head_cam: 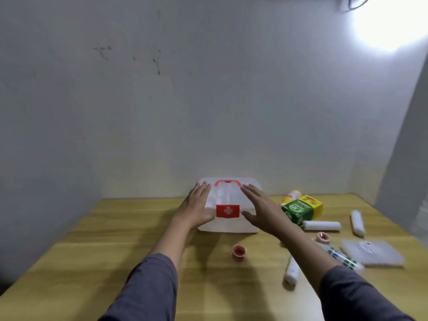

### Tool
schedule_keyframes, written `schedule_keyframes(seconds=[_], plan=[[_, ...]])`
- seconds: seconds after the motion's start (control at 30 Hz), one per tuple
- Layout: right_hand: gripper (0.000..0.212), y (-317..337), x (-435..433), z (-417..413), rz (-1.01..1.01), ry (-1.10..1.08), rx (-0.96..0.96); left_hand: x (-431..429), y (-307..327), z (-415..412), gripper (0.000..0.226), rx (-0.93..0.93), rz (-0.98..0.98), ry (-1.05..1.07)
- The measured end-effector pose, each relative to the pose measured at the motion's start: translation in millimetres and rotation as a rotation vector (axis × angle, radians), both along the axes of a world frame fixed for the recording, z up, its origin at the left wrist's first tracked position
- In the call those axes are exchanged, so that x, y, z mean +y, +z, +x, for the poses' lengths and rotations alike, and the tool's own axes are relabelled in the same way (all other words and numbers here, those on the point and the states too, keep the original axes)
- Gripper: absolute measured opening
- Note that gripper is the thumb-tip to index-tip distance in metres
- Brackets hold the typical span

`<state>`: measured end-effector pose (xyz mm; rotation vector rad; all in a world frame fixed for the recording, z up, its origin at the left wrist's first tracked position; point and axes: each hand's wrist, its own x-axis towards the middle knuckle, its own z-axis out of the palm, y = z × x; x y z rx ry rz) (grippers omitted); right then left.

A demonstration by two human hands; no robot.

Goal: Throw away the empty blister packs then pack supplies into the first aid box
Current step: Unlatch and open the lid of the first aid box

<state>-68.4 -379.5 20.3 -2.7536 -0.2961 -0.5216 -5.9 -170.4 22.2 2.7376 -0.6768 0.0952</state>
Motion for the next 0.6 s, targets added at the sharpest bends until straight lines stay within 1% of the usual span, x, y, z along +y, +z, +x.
schedule_keyframes(seconds=[0.1, 0.2, 0.3, 0.43, 0.5, 0.6], plan=[[0.074, -12.4, 8.1, 20.8, -0.209, 0.018, -0.057, 1.9, -10.3, 8.0, 0.103, -0.013, -0.004, 0.019], [0.082, -20.3, 7.5, 33.5, -0.340, 0.011, -0.087, -0.9, -18.6, 14.4, 0.107, -0.008, -0.092, 0.037], [0.085, -27.6, 6.2, 41.6, -0.366, -0.001, -0.141, -4.6, -23.8, 19.4, 0.106, -0.001, -0.187, 0.049], [0.083, -36.2, 1.9, 47.3, -0.392, 0.002, -0.249, -5.4, -27.7, 21.4, 0.105, -0.021, -0.224, 0.063], [0.078, -38.8, -3.1, 46.6, -0.383, 0.053, -0.293, -4.6, -28.4, 19.9, 0.104, -0.024, -0.236, 0.067], [0.061, -39.0, -8.6, 42.3, -0.344, 0.178, -0.356, -2.7, -30.0, 18.4, 0.103, -0.033, -0.267, 0.068]])
